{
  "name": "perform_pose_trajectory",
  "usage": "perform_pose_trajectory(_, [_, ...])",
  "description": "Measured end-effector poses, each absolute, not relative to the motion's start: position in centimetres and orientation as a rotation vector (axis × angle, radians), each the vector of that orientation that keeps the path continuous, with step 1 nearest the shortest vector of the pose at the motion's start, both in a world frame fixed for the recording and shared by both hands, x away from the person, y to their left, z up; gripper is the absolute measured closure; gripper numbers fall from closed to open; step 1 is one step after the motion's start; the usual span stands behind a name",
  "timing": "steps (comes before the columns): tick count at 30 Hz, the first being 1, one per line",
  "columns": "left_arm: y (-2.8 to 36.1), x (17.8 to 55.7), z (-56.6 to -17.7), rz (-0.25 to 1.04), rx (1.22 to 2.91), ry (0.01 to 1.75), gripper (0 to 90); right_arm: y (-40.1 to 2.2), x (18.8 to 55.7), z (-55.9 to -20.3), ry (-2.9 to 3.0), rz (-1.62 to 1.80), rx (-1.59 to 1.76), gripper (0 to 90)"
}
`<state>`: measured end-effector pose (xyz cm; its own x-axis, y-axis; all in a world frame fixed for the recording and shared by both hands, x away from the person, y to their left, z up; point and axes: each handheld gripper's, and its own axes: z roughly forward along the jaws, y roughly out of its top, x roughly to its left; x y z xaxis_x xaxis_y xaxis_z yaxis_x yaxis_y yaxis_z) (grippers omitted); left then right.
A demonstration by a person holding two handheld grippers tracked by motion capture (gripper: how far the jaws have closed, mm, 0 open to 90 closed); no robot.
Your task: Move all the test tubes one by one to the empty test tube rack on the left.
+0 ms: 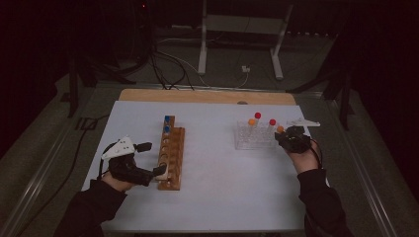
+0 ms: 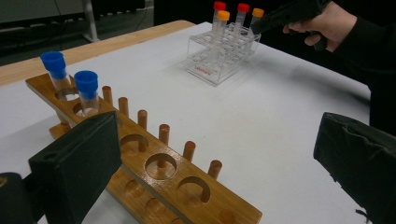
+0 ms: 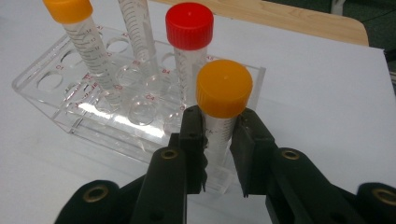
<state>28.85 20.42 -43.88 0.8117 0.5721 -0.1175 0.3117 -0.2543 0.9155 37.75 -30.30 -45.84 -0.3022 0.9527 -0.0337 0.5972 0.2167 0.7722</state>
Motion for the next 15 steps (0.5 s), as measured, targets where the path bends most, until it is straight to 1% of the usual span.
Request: perform_pose_trajectory(15, [20.3, 28.8, -43.7, 0.284, 1.863, 0.658, 1.7, -30.3, 36.7, -42.6, 1.948, 0.929, 1.364, 74.9])
